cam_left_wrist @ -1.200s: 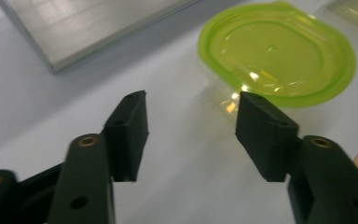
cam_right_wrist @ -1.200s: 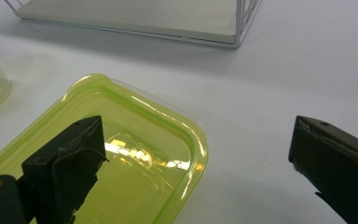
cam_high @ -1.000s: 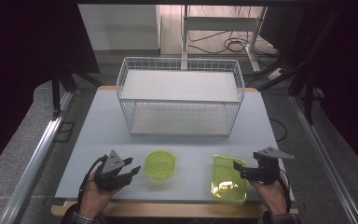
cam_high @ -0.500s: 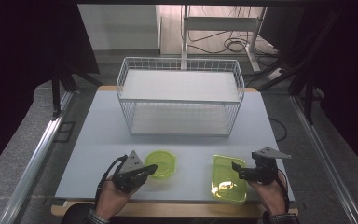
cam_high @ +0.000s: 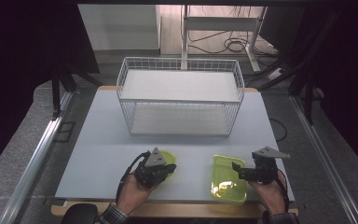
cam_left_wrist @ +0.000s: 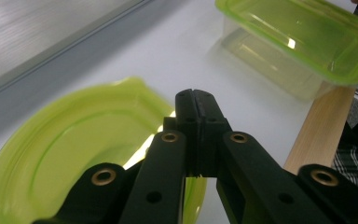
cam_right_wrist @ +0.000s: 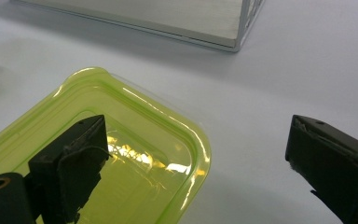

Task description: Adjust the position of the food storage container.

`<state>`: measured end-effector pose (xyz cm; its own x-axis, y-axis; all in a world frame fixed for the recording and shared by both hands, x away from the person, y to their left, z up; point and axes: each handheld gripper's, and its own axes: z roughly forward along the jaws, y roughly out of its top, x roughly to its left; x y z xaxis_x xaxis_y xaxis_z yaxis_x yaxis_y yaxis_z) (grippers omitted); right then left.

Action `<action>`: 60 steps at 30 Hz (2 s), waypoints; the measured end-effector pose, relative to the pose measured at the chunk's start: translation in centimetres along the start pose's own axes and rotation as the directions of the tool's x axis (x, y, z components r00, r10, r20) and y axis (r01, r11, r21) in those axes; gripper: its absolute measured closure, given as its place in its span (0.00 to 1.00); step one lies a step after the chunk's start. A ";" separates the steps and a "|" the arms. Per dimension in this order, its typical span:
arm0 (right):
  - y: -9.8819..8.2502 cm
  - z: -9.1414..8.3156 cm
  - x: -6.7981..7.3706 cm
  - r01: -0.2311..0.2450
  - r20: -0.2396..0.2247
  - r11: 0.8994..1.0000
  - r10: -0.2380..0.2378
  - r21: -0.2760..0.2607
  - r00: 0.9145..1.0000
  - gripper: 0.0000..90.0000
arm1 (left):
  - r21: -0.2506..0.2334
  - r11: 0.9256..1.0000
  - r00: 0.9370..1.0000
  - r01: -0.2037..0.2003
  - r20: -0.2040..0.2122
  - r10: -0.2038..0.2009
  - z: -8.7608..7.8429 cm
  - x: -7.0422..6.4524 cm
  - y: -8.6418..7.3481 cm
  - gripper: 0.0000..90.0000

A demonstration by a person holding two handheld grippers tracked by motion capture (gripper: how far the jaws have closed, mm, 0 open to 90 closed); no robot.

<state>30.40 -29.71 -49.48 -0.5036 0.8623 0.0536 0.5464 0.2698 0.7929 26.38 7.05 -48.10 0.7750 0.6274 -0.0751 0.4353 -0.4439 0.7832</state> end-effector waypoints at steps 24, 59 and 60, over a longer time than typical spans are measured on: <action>-0.1 0.1 -0.2 -0.002 0.000 1.000 0.002 0.017 1.000 0.07 | 0.069 0.997 0.991 0.024 -0.136 -0.015 0.1 2.4 -0.9 1.00; 0.9 -2.5 0.8 0.013 -0.031 0.998 -0.011 0.065 0.999 0.52 | -0.016 0.997 0.982 0.079 -0.169 -0.081 -4.6 3.7 -4.9 1.00; 0.9 -2.8 0.9 0.020 -0.037 0.997 -0.018 0.070 0.999 0.57 | -0.017 0.997 0.984 0.076 -0.162 -0.077 -4.6 3.5 -4.9 1.00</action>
<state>28.58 -29.91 -47.08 -0.5378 0.8408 0.0620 0.5812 0.3165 0.7497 24.88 14.37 -49.43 0.6547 0.7551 -0.0347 0.4847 -0.3841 0.7858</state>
